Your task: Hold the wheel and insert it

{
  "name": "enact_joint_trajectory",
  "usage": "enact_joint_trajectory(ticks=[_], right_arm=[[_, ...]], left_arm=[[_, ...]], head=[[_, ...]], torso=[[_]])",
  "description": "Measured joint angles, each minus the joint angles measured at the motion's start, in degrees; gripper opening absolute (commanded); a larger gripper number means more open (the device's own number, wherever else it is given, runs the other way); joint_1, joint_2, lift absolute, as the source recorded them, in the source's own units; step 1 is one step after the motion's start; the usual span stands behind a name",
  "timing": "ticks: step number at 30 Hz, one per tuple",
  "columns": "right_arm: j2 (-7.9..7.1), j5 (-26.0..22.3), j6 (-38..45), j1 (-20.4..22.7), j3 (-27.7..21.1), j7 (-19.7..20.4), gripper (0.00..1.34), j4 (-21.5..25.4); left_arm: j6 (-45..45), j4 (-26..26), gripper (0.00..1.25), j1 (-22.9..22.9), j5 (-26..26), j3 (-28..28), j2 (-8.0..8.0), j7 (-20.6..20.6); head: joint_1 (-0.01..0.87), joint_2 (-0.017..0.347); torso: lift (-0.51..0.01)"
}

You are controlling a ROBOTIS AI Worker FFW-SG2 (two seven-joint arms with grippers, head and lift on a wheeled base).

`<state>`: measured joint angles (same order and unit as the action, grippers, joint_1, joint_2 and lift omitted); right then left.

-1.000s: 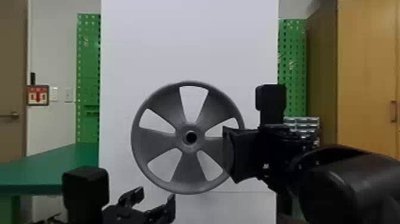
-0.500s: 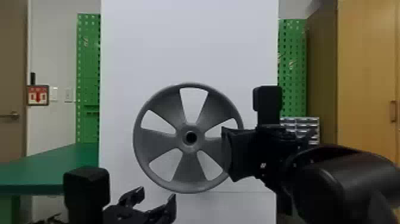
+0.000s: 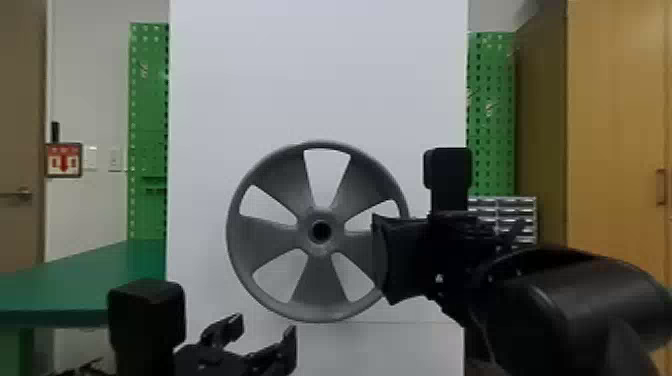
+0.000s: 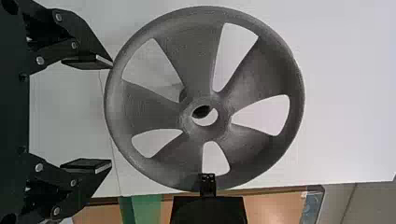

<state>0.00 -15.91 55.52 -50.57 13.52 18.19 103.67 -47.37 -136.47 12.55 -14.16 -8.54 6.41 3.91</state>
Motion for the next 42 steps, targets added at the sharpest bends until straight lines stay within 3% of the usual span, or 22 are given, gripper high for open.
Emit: enact_joint_trajectory(ticks=[42], right_arm=[[0.0, 0.7, -1.9, -1.8, 0.2, 0.0, 0.24, -4.9]], left_arm=[[0.0, 0.1, 0.75, 0.1, -0.2, -0.2, 0.01, 0.0]], head=[[0.0, 0.029]], torso=[[-0.488]])
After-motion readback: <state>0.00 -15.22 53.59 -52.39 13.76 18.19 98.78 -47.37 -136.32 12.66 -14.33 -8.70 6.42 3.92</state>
